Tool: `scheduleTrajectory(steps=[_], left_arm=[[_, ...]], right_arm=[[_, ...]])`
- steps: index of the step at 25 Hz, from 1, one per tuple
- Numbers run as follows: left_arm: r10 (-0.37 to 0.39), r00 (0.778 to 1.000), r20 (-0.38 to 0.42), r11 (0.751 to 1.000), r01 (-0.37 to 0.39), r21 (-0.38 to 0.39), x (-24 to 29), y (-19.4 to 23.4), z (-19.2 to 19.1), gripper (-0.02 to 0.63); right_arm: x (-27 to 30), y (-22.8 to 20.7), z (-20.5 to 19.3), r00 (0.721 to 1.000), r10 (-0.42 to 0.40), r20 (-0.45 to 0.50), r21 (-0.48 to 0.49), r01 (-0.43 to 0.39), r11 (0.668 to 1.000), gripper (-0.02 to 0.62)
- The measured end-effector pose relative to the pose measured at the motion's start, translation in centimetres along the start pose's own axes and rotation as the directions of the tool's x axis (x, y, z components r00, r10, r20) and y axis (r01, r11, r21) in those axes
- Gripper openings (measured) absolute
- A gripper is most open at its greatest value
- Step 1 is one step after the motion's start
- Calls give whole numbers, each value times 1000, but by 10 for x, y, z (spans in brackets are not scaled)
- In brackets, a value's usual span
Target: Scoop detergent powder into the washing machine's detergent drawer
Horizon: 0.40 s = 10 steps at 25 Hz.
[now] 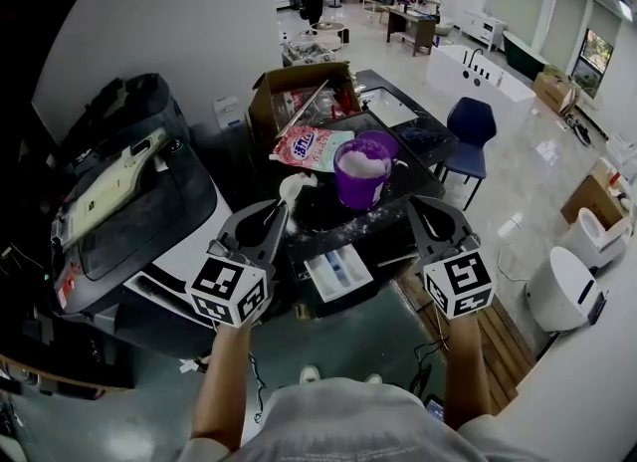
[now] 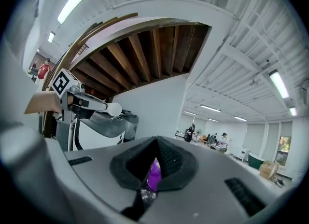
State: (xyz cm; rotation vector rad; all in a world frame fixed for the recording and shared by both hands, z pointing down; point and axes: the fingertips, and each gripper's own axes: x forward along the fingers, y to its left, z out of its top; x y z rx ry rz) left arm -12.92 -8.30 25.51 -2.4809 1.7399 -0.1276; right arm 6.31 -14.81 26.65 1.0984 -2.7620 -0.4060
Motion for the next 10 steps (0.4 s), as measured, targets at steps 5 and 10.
scheduleTrajectory(steps=[5, 10], left_arm=[[-2, 1000, -15, 1000, 3, 11, 2, 0, -4, 15], [-4, 1000, -11, 1000, 4, 12, 2, 0, -3, 15]], right_arm=[[-2, -2, -3, 1000, -8, -5, 3, 8, 1000, 5], [-3, -4, -7, 1000, -15, -11, 6, 15, 1000, 5]])
